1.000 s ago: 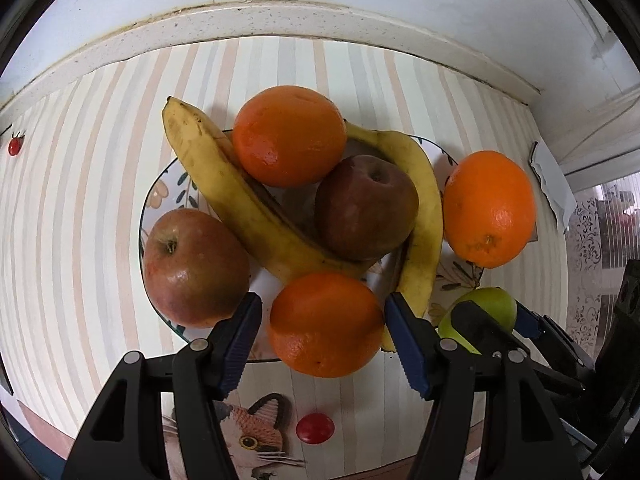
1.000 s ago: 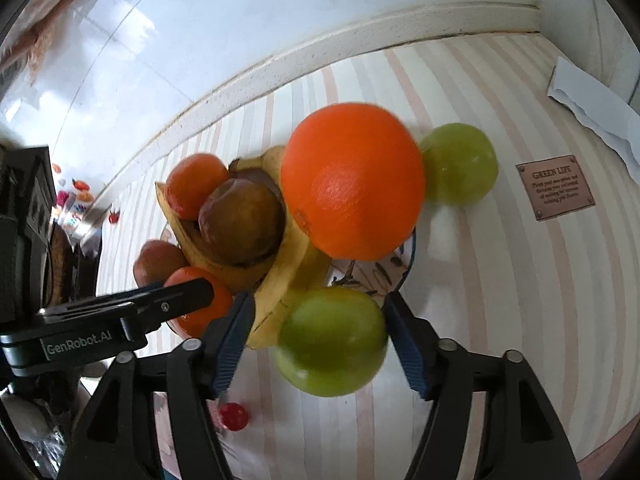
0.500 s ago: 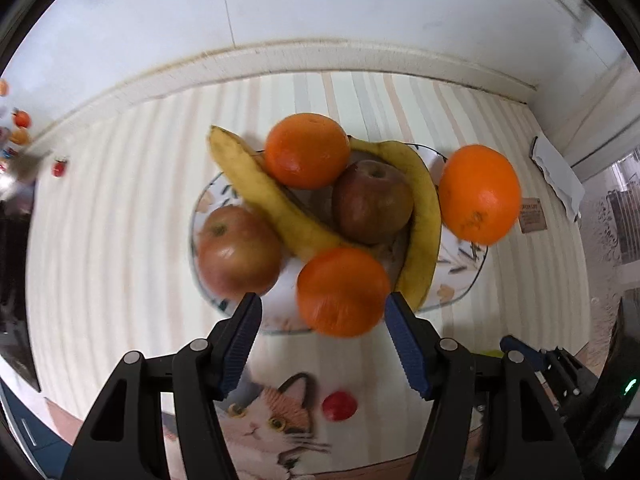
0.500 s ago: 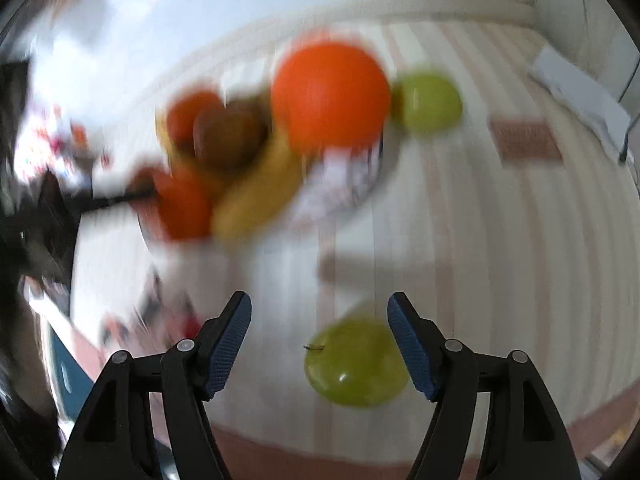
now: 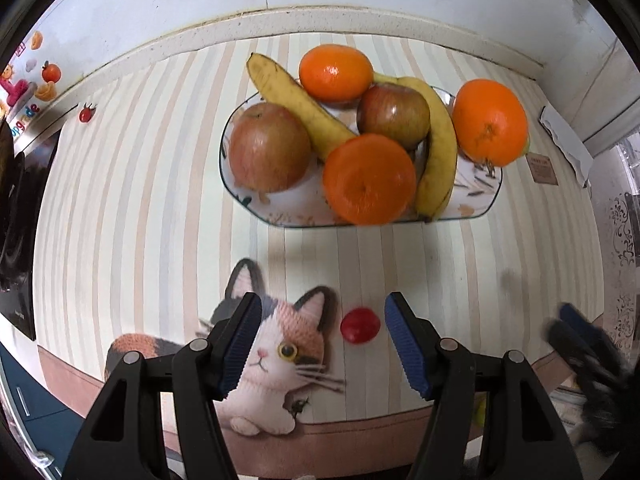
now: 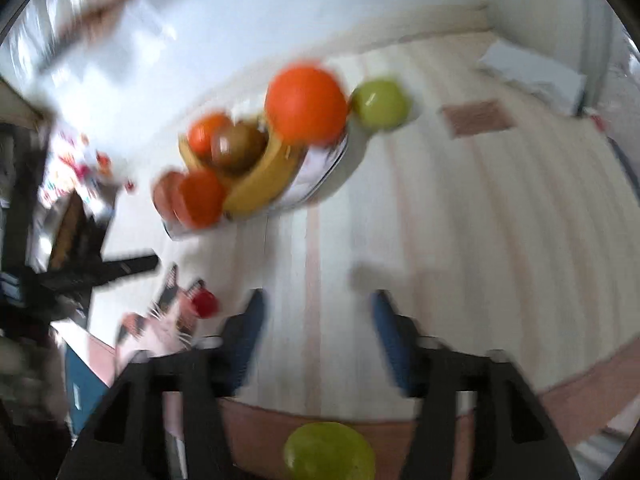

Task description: Organize fruits

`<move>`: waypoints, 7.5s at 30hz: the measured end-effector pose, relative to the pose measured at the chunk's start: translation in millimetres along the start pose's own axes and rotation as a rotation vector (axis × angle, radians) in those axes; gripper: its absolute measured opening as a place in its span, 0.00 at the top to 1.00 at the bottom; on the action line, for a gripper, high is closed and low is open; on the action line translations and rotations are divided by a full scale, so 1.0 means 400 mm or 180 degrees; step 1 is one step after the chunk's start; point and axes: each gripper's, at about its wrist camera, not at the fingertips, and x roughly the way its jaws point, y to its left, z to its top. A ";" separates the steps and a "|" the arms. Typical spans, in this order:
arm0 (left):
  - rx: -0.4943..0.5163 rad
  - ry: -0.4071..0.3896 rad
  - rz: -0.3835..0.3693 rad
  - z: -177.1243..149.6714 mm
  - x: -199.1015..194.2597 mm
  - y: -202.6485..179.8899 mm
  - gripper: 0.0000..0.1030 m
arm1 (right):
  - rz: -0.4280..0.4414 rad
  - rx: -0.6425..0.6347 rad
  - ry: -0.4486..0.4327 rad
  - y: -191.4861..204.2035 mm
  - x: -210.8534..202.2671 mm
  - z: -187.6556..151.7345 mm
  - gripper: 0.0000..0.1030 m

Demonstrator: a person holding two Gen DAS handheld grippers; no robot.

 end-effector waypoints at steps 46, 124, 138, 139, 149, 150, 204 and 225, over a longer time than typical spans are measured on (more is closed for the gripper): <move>-0.0141 -0.0403 0.0028 0.097 -0.055 0.139 0.10 | 0.0043 -0.0182 0.0299 0.264 0.195 0.257 0.39; -0.0113 0.0567 -0.0183 -0.013 0.196 -0.054 0.57 | -0.0318 0.0043 0.0754 -0.014 0.200 0.141 0.41; -0.0184 0.0350 -0.0251 -0.013 0.118 -0.050 0.74 | -0.0211 -0.0144 0.0657 0.040 0.169 0.161 0.40; -0.0211 0.0316 -0.0284 -0.006 0.101 -0.034 0.74 | -0.0180 -0.0152 0.0643 0.044 0.157 0.169 0.40; -0.0399 -0.0292 -0.0685 0.182 -0.129 0.045 0.74 | 0.0231 -0.0475 0.0303 0.173 0.043 0.352 0.41; -0.0399 -0.0299 -0.0693 0.212 -0.130 0.064 0.74 | 0.0254 -0.0539 0.0249 0.193 0.041 0.384 0.41; -0.0450 -0.0086 -0.0103 0.216 -0.060 0.272 0.09 | -0.0710 -0.0711 0.0314 0.364 0.142 0.427 0.04; -0.0088 -0.0688 -0.0180 -0.007 -0.316 0.177 0.09 | -0.1014 -0.0447 -0.0362 0.377 -0.217 0.230 0.02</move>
